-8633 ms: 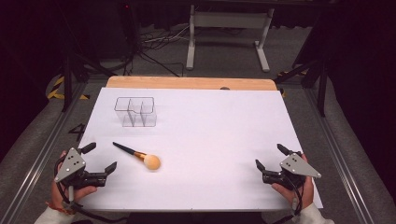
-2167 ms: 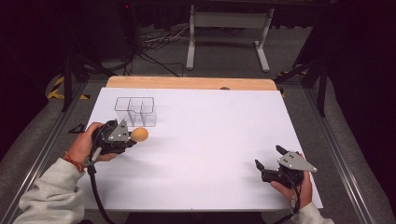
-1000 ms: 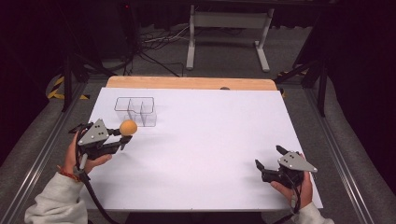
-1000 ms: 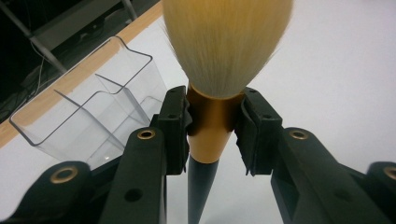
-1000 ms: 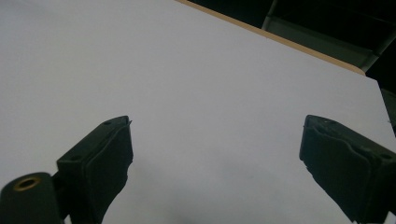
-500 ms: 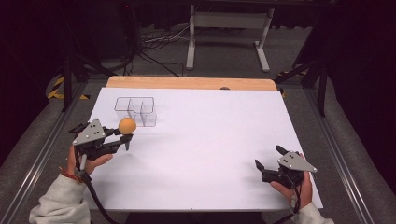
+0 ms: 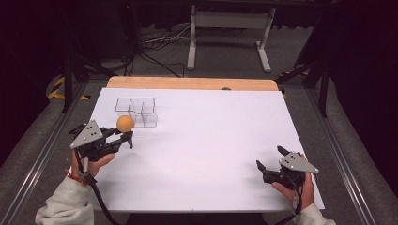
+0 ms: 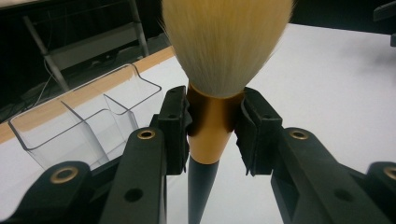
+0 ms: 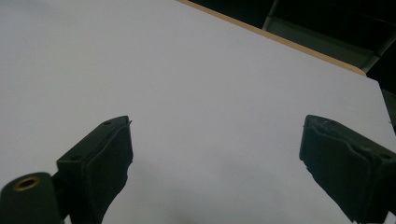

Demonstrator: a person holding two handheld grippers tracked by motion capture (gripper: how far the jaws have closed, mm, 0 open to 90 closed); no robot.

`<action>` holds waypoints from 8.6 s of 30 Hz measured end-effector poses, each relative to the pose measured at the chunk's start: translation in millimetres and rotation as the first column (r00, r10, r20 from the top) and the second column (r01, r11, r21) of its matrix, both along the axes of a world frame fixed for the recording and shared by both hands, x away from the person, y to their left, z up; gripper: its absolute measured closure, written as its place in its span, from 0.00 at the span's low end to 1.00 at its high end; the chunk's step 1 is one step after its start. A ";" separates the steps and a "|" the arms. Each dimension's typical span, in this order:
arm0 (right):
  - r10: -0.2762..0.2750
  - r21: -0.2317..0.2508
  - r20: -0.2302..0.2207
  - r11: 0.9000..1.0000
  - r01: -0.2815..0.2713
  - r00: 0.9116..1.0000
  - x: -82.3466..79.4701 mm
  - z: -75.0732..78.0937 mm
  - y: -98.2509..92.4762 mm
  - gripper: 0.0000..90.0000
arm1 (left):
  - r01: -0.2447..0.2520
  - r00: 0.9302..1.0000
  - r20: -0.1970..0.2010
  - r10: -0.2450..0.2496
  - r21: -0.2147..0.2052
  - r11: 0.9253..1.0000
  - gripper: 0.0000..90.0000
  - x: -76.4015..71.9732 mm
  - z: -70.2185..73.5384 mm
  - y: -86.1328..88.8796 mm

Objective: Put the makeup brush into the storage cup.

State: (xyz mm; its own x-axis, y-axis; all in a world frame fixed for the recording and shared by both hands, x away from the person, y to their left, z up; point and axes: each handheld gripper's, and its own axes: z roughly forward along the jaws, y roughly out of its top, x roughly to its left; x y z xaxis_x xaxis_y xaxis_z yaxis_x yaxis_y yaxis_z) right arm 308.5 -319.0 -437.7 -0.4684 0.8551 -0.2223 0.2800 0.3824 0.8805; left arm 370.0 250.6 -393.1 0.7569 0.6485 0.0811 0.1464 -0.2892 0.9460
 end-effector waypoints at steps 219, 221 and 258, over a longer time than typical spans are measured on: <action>-0.023 0.019 0.015 1.000 0.023 1.000 0.6 0.0 -2.8 0.12 | -0.154 0.988 -0.036 0.151 -0.072 0.986 0.74 121.9 19.7 -54.9; -0.023 0.018 0.015 1.000 0.023 1.000 0.6 -0.1 -2.7 0.12 | -0.153 0.988 -0.037 0.151 -0.070 0.986 0.74 121.3 18.9 -54.6; -0.024 0.017 0.016 1.000 0.024 1.000 0.3 0.4 -2.8 0.12 | -0.149 0.987 -0.063 0.145 -0.066 0.987 0.73 119.2 5.6 -49.4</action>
State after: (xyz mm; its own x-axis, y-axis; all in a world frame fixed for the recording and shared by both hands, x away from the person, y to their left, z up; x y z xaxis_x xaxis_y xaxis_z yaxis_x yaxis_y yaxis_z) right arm 308.7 -321.8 -437.3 -0.4441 0.8698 -0.2148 0.2751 0.3606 0.8912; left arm 489.1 201.2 -387.5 0.6548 0.7557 -0.0098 0.2378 -0.1937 0.9518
